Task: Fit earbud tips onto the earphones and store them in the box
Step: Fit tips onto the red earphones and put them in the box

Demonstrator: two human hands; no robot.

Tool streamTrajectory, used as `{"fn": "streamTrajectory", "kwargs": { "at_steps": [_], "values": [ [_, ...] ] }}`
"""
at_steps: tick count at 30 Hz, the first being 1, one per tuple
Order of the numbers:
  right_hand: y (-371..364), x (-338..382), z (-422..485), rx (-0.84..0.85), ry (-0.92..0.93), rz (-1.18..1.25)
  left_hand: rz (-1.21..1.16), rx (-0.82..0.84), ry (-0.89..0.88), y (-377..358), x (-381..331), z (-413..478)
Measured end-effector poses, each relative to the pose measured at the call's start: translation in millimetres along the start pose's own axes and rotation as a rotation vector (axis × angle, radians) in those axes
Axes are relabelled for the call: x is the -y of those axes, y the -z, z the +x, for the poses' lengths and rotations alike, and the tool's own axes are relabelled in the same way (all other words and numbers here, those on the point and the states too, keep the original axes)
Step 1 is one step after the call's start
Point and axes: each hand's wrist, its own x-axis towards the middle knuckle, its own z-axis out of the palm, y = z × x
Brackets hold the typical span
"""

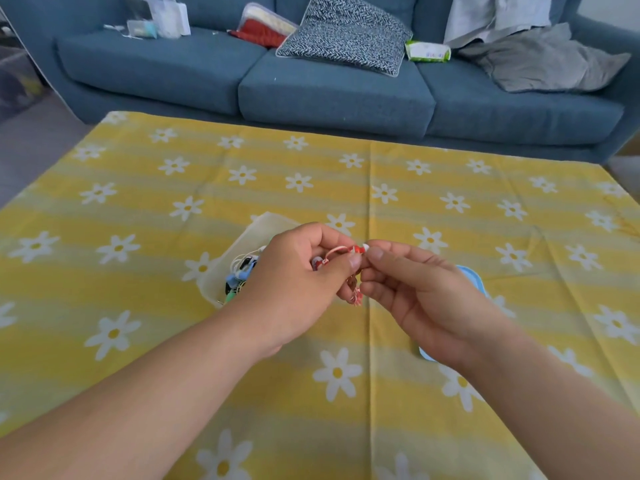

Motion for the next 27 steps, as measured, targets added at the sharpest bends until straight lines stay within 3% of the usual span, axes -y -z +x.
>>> {"fn": "streamTrajectory", "kwargs": {
  "at_steps": [13,27],
  "values": [
    [3.9,-5.8,-2.5,-0.072,0.166,-0.081,0.014,-0.047,-0.014,-11.7,2.9,0.4],
    [5.6,-11.5,-8.3,-0.172,0.191,-0.214,0.175,-0.098,-0.126,-16.1,11.1,-1.8]
  ]
}}
